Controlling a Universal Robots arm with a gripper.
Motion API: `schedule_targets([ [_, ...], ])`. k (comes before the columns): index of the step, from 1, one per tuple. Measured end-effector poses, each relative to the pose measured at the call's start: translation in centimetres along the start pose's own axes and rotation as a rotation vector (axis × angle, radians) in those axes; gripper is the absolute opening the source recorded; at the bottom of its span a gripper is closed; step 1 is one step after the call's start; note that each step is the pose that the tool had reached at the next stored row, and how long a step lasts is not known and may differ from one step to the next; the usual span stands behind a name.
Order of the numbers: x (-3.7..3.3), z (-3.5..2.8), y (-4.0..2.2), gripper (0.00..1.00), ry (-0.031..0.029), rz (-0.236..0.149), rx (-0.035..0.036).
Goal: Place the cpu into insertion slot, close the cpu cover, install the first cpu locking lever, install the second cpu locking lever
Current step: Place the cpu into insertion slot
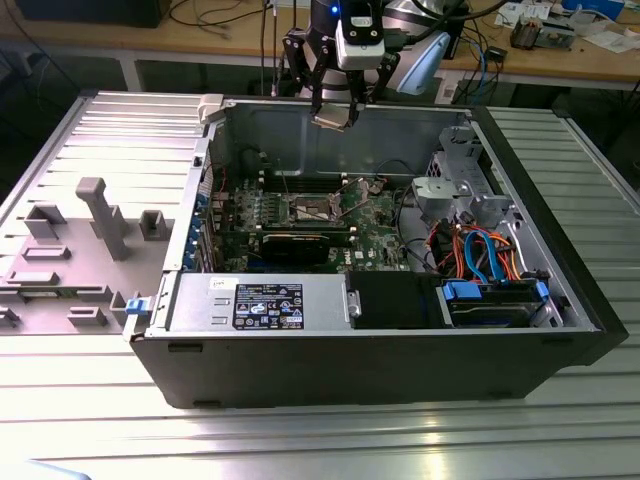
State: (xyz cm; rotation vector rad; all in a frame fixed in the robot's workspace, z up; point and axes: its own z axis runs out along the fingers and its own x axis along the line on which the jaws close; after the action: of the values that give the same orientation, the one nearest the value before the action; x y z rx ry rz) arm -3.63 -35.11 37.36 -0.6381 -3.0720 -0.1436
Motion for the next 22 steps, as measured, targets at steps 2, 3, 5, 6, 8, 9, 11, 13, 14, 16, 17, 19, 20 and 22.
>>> schedule_targets([
  [2, 0.0, 0.0, 0.0, 0.55, -0.0003, 0.003, -0.0001],
  [3, 0.0, 0.0, 0.0, 0.55, -0.0007, 0.007, -0.0001],
  [5, 0.0, 0.0, 0.0, 0.55, -0.002, 0.023, -0.0004],
  [6, 0.0, 0.01, -0.01, 0.55, -0.0026, 0.029, -0.0006],
  [8, 0.0, 0.01, -0.01, 0.55, -0.0032, 0.036, -0.0008],
  [9, 0.0, 0.01, -0.01, 0.55, -0.0032, 0.036, -0.0008],
  [11, 0.0, 0.01, -0.01, 0.55, -0.0033, 0.036, -0.0007],
  [13, -0.01, 0.01, -0.01, 0.55, -0.0033, 0.036, -0.0007],
  [14, 0.0, 0.01, -0.01, 0.55, -0.0033, 0.036, -0.0007],
  [16, 0.0, 0.01, -0.01, 0.55, -0.0033, 0.036, -0.0007],
  [17, 0.0, 0.01, -0.01, 0.55, -0.0033, 0.037, -0.0007],
  [19, -0.01, 0.01, -0.01, 0.55, -0.0033, 0.037, -0.0007],
  [20, -0.01, 0.01, -0.01, 0.55, -0.0034, 0.038, -0.0007],
  [22, -0.01, 0.01, -0.01, 0.55, -0.0039, 0.043, -0.0008],
])
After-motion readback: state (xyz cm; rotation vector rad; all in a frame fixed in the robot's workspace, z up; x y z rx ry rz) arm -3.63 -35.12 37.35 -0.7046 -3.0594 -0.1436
